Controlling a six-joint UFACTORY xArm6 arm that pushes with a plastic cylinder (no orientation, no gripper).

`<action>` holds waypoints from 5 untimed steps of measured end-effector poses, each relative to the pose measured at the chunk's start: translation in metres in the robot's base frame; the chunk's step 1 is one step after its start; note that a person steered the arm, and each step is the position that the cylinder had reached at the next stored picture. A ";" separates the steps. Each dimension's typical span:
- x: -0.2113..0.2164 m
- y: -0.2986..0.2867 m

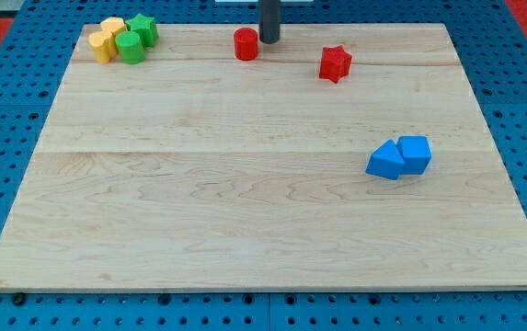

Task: Push the red circle to the right side of the green star

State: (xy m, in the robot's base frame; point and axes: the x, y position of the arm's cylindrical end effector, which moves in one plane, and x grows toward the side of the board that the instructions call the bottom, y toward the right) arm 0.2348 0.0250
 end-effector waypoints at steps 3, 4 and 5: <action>0.007 -0.046; 0.003 -0.065; -0.002 -0.061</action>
State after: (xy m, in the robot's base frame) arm 0.2329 -0.0363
